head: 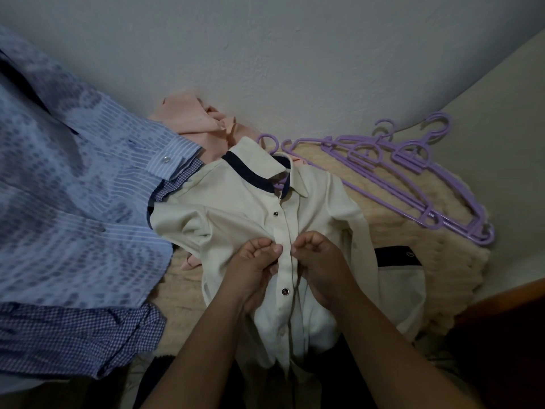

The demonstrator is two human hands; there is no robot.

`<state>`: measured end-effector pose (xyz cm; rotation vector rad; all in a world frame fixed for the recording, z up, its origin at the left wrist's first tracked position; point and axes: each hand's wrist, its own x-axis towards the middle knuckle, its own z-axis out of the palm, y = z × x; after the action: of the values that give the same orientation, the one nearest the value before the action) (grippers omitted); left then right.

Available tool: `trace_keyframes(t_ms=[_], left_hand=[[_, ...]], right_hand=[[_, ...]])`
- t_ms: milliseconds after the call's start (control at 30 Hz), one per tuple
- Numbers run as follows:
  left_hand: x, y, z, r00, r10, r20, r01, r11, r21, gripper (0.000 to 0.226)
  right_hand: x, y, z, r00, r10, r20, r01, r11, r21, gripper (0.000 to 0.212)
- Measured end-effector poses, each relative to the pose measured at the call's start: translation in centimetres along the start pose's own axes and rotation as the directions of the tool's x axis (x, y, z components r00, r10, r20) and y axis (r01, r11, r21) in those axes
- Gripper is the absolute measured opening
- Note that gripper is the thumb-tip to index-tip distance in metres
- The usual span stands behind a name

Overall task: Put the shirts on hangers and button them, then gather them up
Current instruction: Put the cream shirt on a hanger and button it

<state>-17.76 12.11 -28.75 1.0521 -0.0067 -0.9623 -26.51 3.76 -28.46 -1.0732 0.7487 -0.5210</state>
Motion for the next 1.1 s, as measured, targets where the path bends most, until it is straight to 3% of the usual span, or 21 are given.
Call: trace_keyframes(t_ms=[100, 200, 367, 467, 600, 967, 1100], left_hand=[[0.0, 0.0, 0.2, 1.0, 0.006, 0.0, -0.006, 1.0, 0.009, 0.019], [0.0, -0.1, 0.3, 1.0, 0.021, -0.009, -0.021, 0.999, 0.039, 0.02], [0.2, -0.2, -0.1, 0.998, 0.06, -0.027, -0.057, 0.994, 0.098, 0.02], [0.1, -0.3, -0.2, 0.995, 0.089, -0.043, -0.084, 0.989, 0.123, 0.021], [0.0, -0.4, -0.3, 0.994, 0.106, -0.034, -0.1, 0.984, 0.148, 0.022], [0.0, -0.5, -0.1, 0.989, 0.143, 0.025, -0.145, 0.963, 0.226, 0.024], [0.0, -0.5, 0.1, 0.988, 0.152, -0.001, -0.147, 0.961, 0.236, 0.021]], right_hand=[[0.0, 0.1, 0.0, 1.0, 0.025, 0.018, -0.025, 0.999, 0.024, 0.051], [-0.2, 0.0, 0.0, 1.0, 0.028, 0.005, -0.028, 1.0, -0.006, 0.049], [-0.6, -0.7, 0.4, 0.997, -0.017, -0.07, 0.001, 0.976, -0.217, 0.03], [-0.7, -0.6, 0.6, 0.995, -0.054, -0.084, 0.023, 0.943, -0.333, 0.031], [-0.8, -0.8, 0.7, 0.994, -0.082, -0.07, 0.051, 0.929, -0.366, 0.019], [-0.2, -0.5, 1.0, 0.973, -0.15, -0.178, 0.058, 0.896, -0.441, 0.023], [0.2, -0.4, 0.9, 0.975, -0.104, -0.198, 0.029, 0.936, -0.35, 0.026]])
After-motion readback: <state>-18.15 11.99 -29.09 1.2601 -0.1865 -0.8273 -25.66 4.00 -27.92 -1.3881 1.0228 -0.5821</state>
